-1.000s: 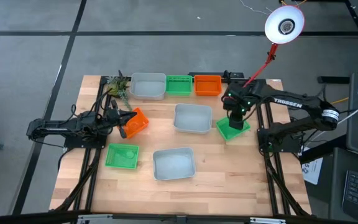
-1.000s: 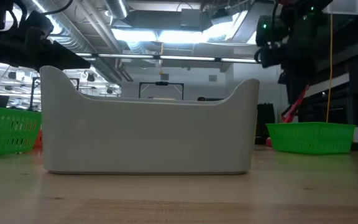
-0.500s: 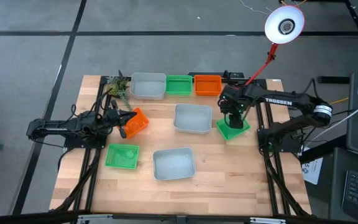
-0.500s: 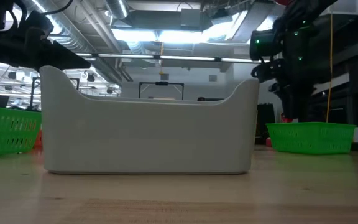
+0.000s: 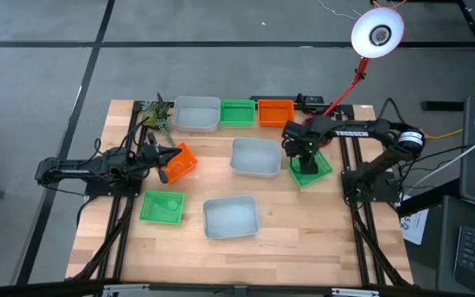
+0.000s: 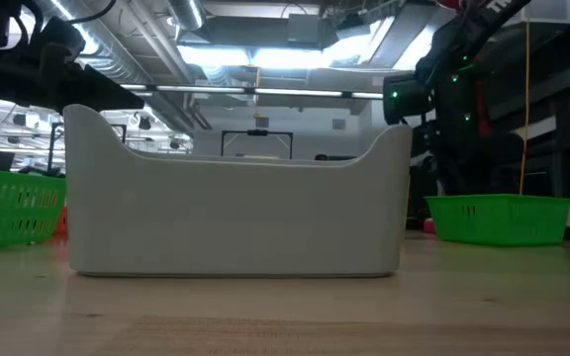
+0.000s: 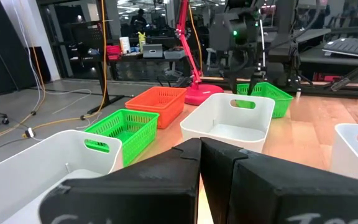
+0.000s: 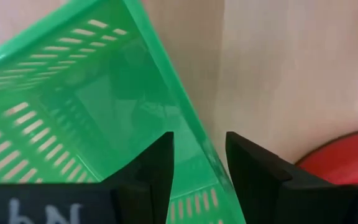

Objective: Stack baskets by color
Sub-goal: Stack the middle right green bin on top of the top green bin

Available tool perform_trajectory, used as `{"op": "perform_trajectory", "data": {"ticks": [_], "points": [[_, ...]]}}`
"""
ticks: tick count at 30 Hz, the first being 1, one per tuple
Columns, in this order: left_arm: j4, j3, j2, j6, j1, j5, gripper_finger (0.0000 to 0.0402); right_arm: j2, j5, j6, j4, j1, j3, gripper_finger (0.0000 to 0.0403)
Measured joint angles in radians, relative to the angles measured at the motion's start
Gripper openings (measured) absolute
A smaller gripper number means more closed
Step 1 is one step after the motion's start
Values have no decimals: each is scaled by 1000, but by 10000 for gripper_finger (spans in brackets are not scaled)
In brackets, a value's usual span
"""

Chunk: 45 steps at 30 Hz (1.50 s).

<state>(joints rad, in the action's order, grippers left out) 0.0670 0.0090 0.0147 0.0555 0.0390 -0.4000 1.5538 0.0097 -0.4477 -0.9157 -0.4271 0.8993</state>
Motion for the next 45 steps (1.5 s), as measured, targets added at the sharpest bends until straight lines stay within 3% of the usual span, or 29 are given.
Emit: {"op": "perform_trajectory", "data": {"ticks": [6, 11, 18, 25, 29, 33, 40, 45], "points": [[-1, 0, 0, 0, 0, 0, 0, 36, -1, 70, -6, 24, 0, 118], [-1, 0, 0, 0, 0, 0, 0, 36, 26, 201, -54, 50, 10, 16], [-2, 0, 0, 0, 0, 0, 0, -11, 122, 303, -258, 142, 129, 3], [-2, 0, 0, 2, 0, 0, 0, -73, 169, 378, -339, 236, 434, 2], [-3, 0, 0, 8, 0, 0, 0, -75, 264, 335, -213, 264, 600, 2], [-3, 0, 0, 8, 0, 0, 0, -75, 283, 240, 10, 253, 686, 1], [-3, 0, 0, 8, 0, 0, 0, -30, 118, 49, 418, 172, 710, 1], [-3, 0, 0, 8, 0, 0, 0, 83, 75, -15, 565, 81, 711, 1]]}}
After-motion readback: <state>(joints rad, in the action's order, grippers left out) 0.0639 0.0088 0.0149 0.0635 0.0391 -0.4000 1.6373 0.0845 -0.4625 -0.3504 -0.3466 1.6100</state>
